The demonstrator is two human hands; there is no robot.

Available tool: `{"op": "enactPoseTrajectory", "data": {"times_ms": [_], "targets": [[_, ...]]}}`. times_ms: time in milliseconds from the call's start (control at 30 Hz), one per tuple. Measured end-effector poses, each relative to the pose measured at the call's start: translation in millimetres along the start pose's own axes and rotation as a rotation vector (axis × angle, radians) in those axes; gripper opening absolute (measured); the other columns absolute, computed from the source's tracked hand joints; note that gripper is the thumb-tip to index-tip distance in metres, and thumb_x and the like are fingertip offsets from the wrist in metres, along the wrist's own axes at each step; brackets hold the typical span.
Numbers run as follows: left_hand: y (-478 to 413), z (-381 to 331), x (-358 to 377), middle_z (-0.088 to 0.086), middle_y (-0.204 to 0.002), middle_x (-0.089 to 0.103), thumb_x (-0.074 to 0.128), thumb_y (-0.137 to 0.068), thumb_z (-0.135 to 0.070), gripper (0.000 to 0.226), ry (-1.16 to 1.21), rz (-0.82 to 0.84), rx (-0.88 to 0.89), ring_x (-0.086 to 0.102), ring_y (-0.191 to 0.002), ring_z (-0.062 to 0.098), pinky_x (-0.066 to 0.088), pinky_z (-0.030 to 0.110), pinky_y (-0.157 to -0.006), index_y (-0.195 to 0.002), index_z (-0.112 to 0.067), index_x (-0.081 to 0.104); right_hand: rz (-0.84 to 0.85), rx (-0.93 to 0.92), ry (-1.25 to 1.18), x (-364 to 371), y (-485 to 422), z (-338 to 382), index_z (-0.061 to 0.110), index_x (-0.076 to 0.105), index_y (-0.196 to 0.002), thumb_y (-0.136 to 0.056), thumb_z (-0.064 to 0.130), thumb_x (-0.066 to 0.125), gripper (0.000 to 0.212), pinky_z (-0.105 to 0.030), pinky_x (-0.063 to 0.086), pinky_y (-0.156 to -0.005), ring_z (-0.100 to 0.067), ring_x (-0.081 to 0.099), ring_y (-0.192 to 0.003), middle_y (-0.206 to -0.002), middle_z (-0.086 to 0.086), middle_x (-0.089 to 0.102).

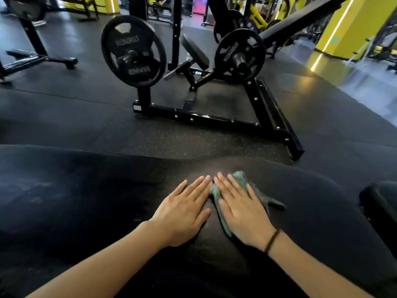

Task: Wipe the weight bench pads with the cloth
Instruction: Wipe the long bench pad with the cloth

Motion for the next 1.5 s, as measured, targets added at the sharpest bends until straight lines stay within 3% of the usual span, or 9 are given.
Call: {"op": "enactPoseTrajectory", "data": {"times_ms": [167, 300, 467, 633, 800, 933, 1133, 1333, 1500], "targets": [[-26.5, -16.6, 5.4, -0.006, -0.156, -0.017, 0.006, -0.093, -0.046, 0.064, -0.048, -0.026, -0.112, -0.021, -0.14, 0.004, -0.015, 0.026, -0.112, -0.149, -0.018, -0.011, 0.111, 0.048, -0.035, 5.7, -87.4, -30.8, 0.024, 0.002, -0.151, -0.101, 0.035, 0.014, 0.052, -0.041, -0.003, -0.116, -0.008, -0.008, -0.145, -0.159, 0.011, -0.005], [-28.1, -19.5, 4.3, -0.008, -0.156, -0.016, 0.005, -0.091, -0.048, 0.065, -0.039, -0.006, -0.153, -0.02, -0.14, 0.002, -0.015, 0.024, -0.112, -0.149, -0.021, -0.009, 0.062, -0.088, -0.032, 1.0, -21.4, -34.3, 0.024, 0.005, -0.15, -0.097, 0.04, 0.009, 0.056, -0.042, 0.007, -0.118, -0.009, -0.003, -0.145, -0.156, 0.011, -0.006], [-30.1, -19.7, 5.1, -0.012, -0.155, -0.02, 0.005, -0.092, -0.048, 0.065, -0.028, -0.011, -0.185, -0.023, -0.139, 0.0, -0.016, 0.024, -0.112, -0.149, -0.023, -0.012, 0.026, -0.238, -0.084, -2.2, 80.9, -45.6, 0.024, 0.045, -0.14, -0.096, 0.039, 0.021, 0.052, -0.035, 0.022, -0.103, -0.008, 0.033, -0.135, -0.147, 0.009, 0.04], [-31.9, -19.6, 7.0, -0.011, -0.155, -0.016, 0.003, -0.09, -0.049, 0.066, -0.021, -0.039, -0.182, -0.019, -0.14, 0.0, -0.013, 0.025, -0.114, -0.15, -0.022, -0.008, 0.02, -0.156, -0.081, -1.8, -38.7, -38.7, 0.026, 0.006, -0.151, -0.1, 0.036, 0.017, 0.053, -0.036, -0.002, -0.116, -0.007, -0.003, -0.145, -0.158, 0.013, -0.003], [-30.8, -19.0, 8.5, -0.01, -0.155, -0.015, 0.003, -0.089, -0.049, 0.067, -0.047, -0.055, -0.173, -0.018, -0.141, 0.0, -0.012, 0.025, -0.114, -0.15, -0.022, -0.009, 0.132, 0.002, -0.091, 5.4, -101.3, -34.5, 0.022, 0.003, -0.151, -0.101, 0.034, 0.015, 0.053, -0.043, -0.003, -0.116, -0.01, -0.006, -0.145, -0.159, 0.008, -0.005], [-31.1, -18.4, 9.7, -0.009, -0.156, -0.013, -0.007, -0.082, -0.053, 0.075, -0.034, -0.05, -0.161, -0.018, -0.14, 0.0, -0.013, 0.025, -0.113, -0.149, -0.022, -0.008, 0.02, -0.073, -0.055, -0.7, -23.0, -32.7, 0.022, 0.005, -0.151, -0.094, 0.041, 0.003, 0.06, -0.039, 0.003, -0.119, -0.01, -0.001, -0.146, -0.159, 0.008, 0.0], [-31.2, -15.0, 11.7, -0.008, -0.156, -0.017, -0.01, -0.081, -0.053, 0.076, -0.005, -0.062, -0.144, -0.021, -0.14, 0.002, -0.014, 0.027, -0.114, -0.149, -0.02, -0.01, 0.075, -0.13, -0.095, -2.2, 121.9, -31.8, 0.023, 0.038, -0.141, -0.097, 0.041, 0.008, 0.056, -0.033, 0.026, -0.102, -0.008, 0.034, -0.135, -0.145, 0.009, 0.042], [-32.2, -13.9, 12.1, -0.009, -0.156, -0.018, -0.012, -0.079, -0.052, 0.076, 0.01, -0.057, -0.137, -0.021, -0.14, 0.002, -0.012, 0.029, -0.117, -0.149, -0.021, -0.012, 0.069, -0.003, -0.038, -3.7, -2.7, -38.5, 0.028, 0.002, -0.15, -0.093, 0.048, -0.001, 0.06, -0.043, 0.002, -0.118, -0.006, -0.009, -0.144, -0.158, 0.013, -0.004], [-33.4, -12.2, 13.6, -0.008, -0.156, -0.017, -0.014, -0.077, -0.052, 0.076, 0.003, -0.044, -0.111, -0.019, -0.141, 0.004, -0.012, 0.03, -0.116, -0.147, -0.022, -0.013, 0.134, 0.177, -0.059, 2.4, -81.0, -41.7, 0.022, 0.003, -0.151, -0.101, 0.038, 0.015, 0.054, -0.046, -0.002, -0.116, -0.012, -0.006, -0.146, -0.159, 0.008, -0.004]]}}
Point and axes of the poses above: each hand's wrist, its own y-axis away from the middle knuckle, its own x-axis out of the palm, z = x × y, the point moved 4 cm from there along -y, towards the middle knuckle
